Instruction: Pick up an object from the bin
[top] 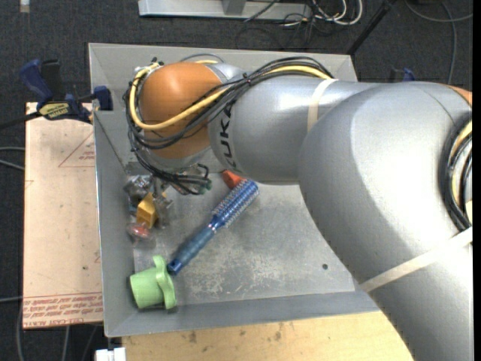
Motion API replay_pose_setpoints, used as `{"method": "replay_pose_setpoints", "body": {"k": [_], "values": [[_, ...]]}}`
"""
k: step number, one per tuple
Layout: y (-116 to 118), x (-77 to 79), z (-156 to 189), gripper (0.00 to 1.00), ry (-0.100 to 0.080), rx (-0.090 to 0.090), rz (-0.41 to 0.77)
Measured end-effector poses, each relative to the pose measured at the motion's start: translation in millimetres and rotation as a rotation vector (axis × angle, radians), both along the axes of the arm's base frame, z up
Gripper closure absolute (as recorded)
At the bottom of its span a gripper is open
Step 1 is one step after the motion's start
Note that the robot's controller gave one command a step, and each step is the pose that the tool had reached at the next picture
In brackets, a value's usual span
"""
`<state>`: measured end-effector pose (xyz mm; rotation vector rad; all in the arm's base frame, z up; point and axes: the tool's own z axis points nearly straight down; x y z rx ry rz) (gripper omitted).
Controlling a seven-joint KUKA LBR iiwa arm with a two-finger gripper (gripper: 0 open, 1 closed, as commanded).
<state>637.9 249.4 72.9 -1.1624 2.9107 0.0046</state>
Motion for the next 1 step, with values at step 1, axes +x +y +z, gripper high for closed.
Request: {"method": "replay_pose_setpoints", "body": {"k": [1], "values": [[-30.9,-5.8,197.3,1.0,-0.008,-0.003,0.201]]}}
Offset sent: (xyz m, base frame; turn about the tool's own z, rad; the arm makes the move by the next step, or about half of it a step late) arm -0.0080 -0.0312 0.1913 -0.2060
